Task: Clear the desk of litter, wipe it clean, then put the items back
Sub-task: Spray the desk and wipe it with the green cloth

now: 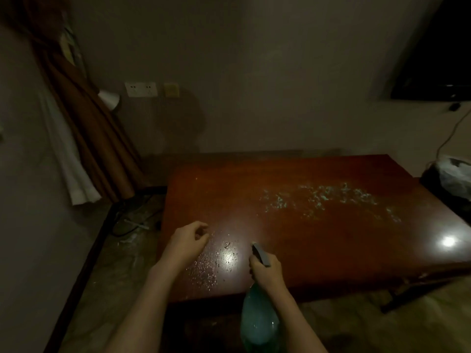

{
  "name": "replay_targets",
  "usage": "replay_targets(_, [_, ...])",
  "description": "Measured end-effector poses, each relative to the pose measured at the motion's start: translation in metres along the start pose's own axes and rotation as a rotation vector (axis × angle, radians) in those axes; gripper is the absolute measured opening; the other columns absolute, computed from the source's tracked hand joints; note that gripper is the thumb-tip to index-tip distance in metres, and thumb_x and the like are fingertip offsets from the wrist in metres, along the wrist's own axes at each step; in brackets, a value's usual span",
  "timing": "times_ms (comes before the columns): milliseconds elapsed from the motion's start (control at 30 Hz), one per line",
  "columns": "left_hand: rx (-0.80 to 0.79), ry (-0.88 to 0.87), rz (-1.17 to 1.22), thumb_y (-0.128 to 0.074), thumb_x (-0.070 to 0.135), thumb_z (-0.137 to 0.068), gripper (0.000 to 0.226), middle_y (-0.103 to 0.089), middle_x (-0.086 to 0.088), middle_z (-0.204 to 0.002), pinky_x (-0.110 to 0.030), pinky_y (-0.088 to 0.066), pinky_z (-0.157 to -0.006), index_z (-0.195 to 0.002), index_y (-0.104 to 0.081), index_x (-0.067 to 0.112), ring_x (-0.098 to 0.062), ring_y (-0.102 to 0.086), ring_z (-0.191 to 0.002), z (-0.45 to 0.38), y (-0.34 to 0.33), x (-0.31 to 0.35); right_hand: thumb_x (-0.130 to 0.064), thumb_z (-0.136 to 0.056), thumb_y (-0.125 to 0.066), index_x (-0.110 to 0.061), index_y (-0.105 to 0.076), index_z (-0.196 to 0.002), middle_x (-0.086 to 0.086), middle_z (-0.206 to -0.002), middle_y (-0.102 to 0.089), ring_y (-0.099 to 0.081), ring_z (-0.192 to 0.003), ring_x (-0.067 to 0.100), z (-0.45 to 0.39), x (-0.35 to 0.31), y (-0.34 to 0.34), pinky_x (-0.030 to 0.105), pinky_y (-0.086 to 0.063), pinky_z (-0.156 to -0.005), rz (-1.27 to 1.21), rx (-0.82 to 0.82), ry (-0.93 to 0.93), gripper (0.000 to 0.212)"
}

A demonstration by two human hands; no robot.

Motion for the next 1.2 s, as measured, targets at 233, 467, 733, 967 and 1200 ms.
replay_targets(233, [0.025, 0.015, 0.026, -0.056, 0.025, -0.094, 0.033, -0.059, 0.006, -0.118, -0.019, -0.040, -0.083, -0.127, -0.055, 0.023, -0.003, -0.049, -0.095, -0.080, 0.012, -0.002, -0.010, -0.095, -0.049, -0.013, -0.040, -0.062, -0.001, -0.059, -0.039, -0.033, -0.050, 0.009, -0.072, -0.033, 0.003, 0.010, -0.025, -0.038, 0.172, -0.061, 0.009, 0.035])
replay_targets(467, [-0.003, 0.034, 0.043, -0.055, 0.024, -0.095, 0.033, -0.060, 0.005, -0.120, -0.018, -0.040, -0.084, -0.127, -0.055, 0.022, -0.002, -0.049, -0.096, -0.134, 0.015, -0.011, -0.008, -0.095, -0.048, -0.013, -0.046, -0.062, 0.003, -0.060, -0.046, -0.041, -0.053, 0.016, -0.129, -0.053, -0.009, 0.023, -0.035, -0.048, 0.093, 0.043, -0.002, 0.033])
replay_targets(733, [-0.056, 0.038, 0.018, -0.055, 0.025, -0.095, 0.034, -0.059, 0.006, -0.115, -0.018, -0.042, -0.082, -0.128, -0.055, 0.022, -0.003, -0.050, -0.094, -0.156, 0.006, -0.006, -0.009, -0.096, -0.049, -0.015, -0.040, -0.060, -0.002, -0.057, -0.038, -0.033, -0.048, 0.008, -0.152, -0.067, -0.005, 0.008, -0.028, -0.039, 0.141, -0.061, 0.040, 0.038])
replay_targets(967, [-0.021, 0.042, 0.020, -0.055, 0.024, -0.095, 0.033, -0.059, 0.005, -0.119, -0.017, -0.038, -0.083, -0.128, -0.055, 0.021, -0.002, -0.049, -0.096, -0.153, 0.001, 0.013, -0.009, -0.098, -0.044, -0.013, -0.042, -0.059, -0.001, -0.054, -0.041, -0.033, -0.044, 0.009, -0.166, -0.075, 0.018, 0.012, -0.028, -0.037, 0.143, 0.046, 0.128, 0.040])
replay_targets(1200, [0.022, 0.045, 0.020, -0.054, 0.023, -0.095, 0.033, -0.058, 0.005, -0.123, -0.016, -0.036, -0.085, -0.128, -0.055, 0.021, -0.001, -0.046, -0.097, -0.140, -0.009, 0.031, 0.001, -0.091, -0.045, -0.013, -0.034, -0.058, 0.000, -0.057, -0.035, -0.029, -0.049, 0.009, -0.162, -0.066, 0.039, 0.016, -0.026, -0.043, 0.173, 0.005, 0.109, 0.038])
Point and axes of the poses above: each hand's wrist, its own z-axis away from the middle knuckle, its own y-axis out of the back of the hand, x = y × z, the point moved 1 cm from there along -z, towards the middle knuckle
